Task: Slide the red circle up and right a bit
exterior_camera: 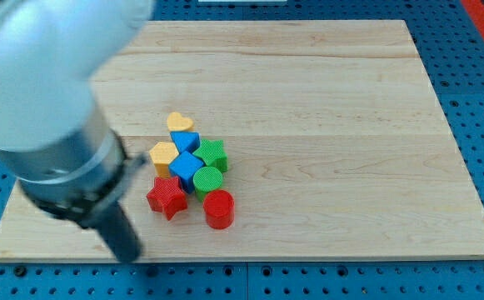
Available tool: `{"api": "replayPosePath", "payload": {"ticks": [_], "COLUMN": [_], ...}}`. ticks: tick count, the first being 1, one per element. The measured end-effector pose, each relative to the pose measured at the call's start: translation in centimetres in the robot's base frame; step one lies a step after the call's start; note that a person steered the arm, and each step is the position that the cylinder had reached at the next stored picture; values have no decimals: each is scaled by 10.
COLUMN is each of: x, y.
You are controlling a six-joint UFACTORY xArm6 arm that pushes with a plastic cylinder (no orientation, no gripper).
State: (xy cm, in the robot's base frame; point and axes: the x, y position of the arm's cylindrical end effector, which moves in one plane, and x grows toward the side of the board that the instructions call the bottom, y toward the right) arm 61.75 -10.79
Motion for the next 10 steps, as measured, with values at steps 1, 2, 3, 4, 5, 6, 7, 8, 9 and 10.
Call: {"api": "replayPosePath", "payload": {"ticks": [1,2,3,4,5,6,7,8,9,10], "x": [1,-9,-17,-23,-24,-24,-24,-26,-55,-75], "y": [46,59,64,64,64,64,64,64,53,41]}}
